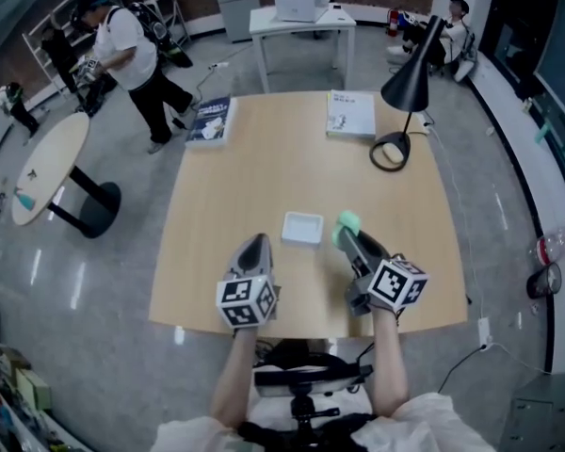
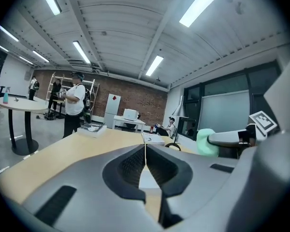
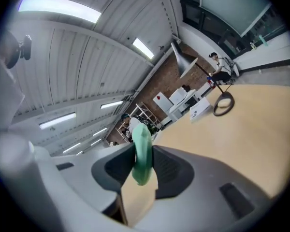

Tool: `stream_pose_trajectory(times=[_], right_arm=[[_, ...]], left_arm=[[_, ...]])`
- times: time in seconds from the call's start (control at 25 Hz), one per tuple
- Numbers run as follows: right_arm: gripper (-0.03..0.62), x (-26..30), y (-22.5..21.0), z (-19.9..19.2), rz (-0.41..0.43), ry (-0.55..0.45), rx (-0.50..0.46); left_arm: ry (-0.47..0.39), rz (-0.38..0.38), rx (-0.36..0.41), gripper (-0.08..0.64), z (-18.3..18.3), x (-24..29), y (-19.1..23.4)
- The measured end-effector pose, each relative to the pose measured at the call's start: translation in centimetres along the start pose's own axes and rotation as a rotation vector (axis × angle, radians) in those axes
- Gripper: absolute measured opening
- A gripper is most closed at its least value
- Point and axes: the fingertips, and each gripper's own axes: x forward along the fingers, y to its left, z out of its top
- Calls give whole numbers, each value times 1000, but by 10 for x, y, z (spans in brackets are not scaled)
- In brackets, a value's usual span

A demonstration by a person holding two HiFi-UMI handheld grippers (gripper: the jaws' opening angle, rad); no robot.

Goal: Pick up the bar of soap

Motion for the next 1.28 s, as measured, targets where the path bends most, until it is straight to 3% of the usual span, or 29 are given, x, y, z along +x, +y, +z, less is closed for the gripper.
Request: stream_pose_trajectory(times=[0.24,0.44,0.76,0.92,1.12,1.28], right_arm=[[121,-32,38,20,29,-137,25],[121,-72,83,3,58,-153,-32],[121,-214,179,-109,14,-173,-83],[121,-291,233,-167,14,-167,-60],[121,-350,297,-198,44,-145,-74],[121,-377,329,-213,52,-125,-113]], left_arm=[[-98,-68,68,15,37,-34,-19],[-218,-82,28,15,48,-96,-27],[-256,-101,4,15,-11,-286,-41],[-208,-113,42,15,-47,-384,-58],[-182,-103,35,15,-61,-476,-77],[-192,-77,16,15,-68,-522,-81]])
